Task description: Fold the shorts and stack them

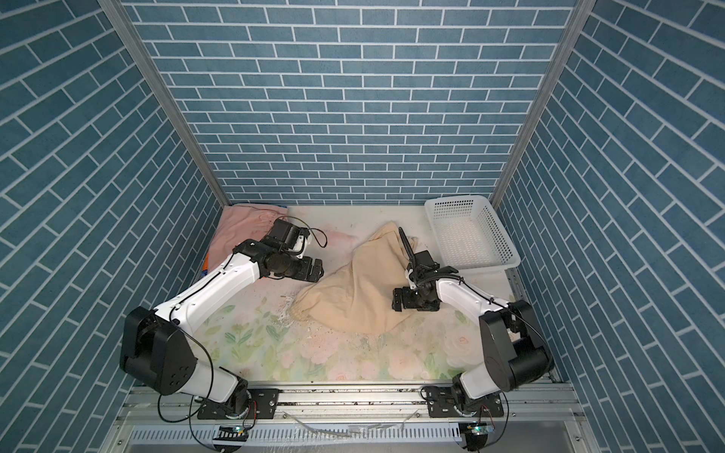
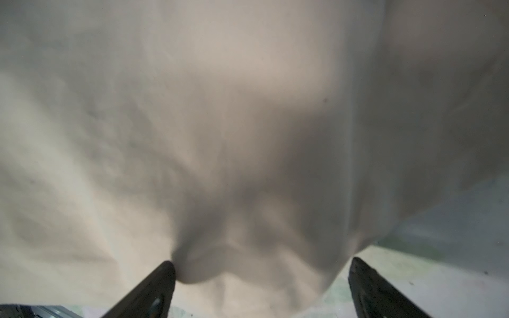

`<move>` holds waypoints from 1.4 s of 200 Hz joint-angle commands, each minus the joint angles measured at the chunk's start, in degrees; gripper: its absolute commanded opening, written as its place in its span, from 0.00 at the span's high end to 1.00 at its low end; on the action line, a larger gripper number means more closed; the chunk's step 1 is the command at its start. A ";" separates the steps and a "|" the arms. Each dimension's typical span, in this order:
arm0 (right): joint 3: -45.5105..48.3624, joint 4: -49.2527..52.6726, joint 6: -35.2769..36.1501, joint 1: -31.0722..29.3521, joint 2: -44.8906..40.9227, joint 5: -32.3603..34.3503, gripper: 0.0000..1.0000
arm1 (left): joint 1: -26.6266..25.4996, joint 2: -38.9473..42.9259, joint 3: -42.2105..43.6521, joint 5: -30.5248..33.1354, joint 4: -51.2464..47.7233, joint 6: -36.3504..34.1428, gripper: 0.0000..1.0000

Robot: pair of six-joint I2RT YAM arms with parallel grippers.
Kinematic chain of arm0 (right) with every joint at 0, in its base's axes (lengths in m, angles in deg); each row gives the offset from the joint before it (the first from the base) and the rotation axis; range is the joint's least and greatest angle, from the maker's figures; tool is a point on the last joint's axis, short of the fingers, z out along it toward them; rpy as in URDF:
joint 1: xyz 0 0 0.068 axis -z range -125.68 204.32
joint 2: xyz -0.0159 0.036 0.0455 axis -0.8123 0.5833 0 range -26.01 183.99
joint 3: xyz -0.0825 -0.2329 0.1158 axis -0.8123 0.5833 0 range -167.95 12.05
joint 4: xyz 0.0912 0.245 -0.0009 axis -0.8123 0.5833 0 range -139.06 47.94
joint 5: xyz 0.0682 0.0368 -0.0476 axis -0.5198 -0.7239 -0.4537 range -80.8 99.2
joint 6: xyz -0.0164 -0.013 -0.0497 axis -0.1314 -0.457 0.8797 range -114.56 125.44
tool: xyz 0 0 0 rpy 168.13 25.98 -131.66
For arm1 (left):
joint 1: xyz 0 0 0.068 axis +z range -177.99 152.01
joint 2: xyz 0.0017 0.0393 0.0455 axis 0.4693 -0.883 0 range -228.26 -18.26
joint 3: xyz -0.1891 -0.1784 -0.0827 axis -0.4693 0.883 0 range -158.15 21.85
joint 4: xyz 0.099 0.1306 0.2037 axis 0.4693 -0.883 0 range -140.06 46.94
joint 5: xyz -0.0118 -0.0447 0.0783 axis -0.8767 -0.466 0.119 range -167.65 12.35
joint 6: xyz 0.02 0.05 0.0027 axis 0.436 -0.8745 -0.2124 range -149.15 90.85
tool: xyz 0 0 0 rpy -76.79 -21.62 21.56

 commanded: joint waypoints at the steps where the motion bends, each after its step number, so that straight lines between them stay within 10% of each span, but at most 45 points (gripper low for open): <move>1: 3.70 -4.01 -3.10 0.07 -2.45 1.14 0.01 | 0.19 -0.78 0.58 -2.99 -0.19 1.37 0.01; 51: 9.40 -14.79 -11.93 -0.84 -0.81 -0.73 0.11 | 0.21 0.36 0.87 -3.10 -1.46 1.52 0.00; 88: 3.60 -18.66 -17.06 -3.52 2.49 -0.72 0.81 | 0.21 2.57 1.14 -3.32 -1.64 2.40 0.00; 107: -5.06 -18.33 -18.20 -5.66 4.53 -1.63 1.00 | 0.21 5.14 1.61 -5.80 -0.36 3.18 0.00; 220: -80.95 10.93 -12.83 2.84 49.09 5.32 1.00 | -9.48 8.75 12.71 -10.81 9.95 14.68 0.00; 280: -76.63 9.89 -10.84 3.58 48.51 2.57 0.98 | -11.53 -2.04 7.63 -2.49 9.74 11.62 0.00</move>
